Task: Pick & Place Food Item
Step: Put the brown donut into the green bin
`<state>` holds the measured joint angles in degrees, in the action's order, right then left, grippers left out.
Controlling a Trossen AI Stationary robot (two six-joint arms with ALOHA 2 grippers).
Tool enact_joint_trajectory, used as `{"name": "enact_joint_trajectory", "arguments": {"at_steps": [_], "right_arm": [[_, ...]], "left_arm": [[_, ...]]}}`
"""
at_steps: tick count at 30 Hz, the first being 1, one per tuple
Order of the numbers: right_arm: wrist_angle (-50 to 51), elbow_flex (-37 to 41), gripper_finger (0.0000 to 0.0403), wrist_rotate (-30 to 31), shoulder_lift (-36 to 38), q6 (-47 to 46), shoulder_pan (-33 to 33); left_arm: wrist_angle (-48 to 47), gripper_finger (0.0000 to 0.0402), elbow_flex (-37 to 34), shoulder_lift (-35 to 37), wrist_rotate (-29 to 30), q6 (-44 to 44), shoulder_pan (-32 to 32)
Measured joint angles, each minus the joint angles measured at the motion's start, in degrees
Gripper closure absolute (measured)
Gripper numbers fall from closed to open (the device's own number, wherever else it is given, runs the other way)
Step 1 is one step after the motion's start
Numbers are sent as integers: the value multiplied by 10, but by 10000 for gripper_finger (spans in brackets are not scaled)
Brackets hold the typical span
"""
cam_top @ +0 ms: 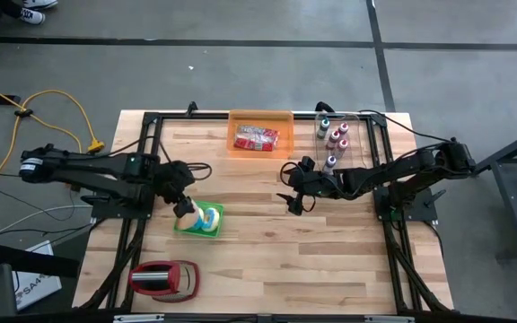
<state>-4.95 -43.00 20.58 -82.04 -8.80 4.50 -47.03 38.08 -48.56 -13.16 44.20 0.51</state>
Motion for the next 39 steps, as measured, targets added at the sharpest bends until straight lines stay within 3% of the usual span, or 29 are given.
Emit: {"name": "enact_joint_trajectory", "arguments": {"at_steps": [12, 32, 39], "right_arm": [[0, 0, 50, 0, 0, 0, 0], [0, 0, 50, 0, 0, 0, 0], [0, 0, 50, 0, 0, 0, 0]], "left_arm": [[-16, 187, 0, 0, -86, -37, 90], [2, 187, 0, -55, -99, -44, 94], [5, 150, 0, -55, -100, -49, 94]]}}
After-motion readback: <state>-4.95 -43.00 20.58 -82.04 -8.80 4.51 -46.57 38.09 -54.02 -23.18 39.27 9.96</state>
